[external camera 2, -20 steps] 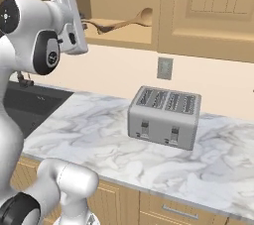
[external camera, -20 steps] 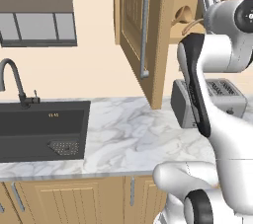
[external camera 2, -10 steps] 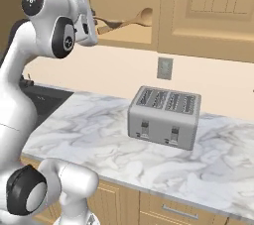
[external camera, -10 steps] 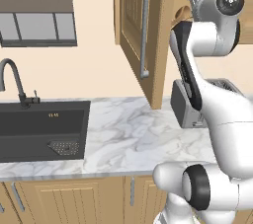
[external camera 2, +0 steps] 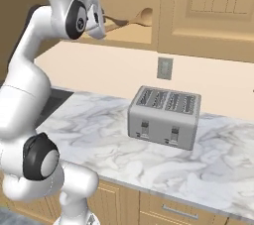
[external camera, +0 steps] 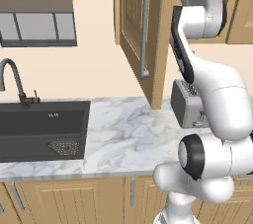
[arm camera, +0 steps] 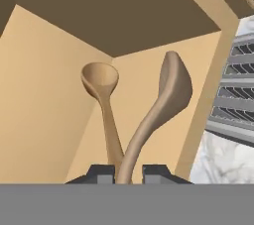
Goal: Organize the utensils by type. Pick up the wooden spoons from the counter and place them in the open cabinet. Then pick up the metallic utensils from the counter and place them in the open drawer.
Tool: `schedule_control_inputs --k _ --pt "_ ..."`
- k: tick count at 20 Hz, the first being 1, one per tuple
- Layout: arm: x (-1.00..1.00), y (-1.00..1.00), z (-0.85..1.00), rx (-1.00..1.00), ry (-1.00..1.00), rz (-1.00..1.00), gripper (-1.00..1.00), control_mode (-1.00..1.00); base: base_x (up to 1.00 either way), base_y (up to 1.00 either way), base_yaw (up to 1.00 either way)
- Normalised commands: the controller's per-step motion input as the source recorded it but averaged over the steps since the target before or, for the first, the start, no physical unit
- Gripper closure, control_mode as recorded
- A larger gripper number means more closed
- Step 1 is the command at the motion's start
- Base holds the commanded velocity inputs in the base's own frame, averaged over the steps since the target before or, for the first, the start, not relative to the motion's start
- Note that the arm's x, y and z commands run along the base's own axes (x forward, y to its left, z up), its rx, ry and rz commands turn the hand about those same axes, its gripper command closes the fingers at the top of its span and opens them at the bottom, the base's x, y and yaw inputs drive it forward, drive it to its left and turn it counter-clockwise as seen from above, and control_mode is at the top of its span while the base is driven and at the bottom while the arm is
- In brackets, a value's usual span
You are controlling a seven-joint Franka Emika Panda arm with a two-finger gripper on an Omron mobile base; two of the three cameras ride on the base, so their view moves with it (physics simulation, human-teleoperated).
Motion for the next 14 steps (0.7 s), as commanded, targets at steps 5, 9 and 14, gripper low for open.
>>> schedule_control_inputs --k 5,9,14 --pt "0.6 0.0 -0.03 0.0 0.19 0.0 1.0 -1.0 0.0 0.0 0.0" --pt "0.49 -0.02 -0.19 0.0 0.14 0.0 1.0 -1.0 0.0 0.0 0.0" --pt "0.33 -0.04 -0.47 0.0 0.02 0.0 1.0 -1.0 0.0 0.0 0.0"
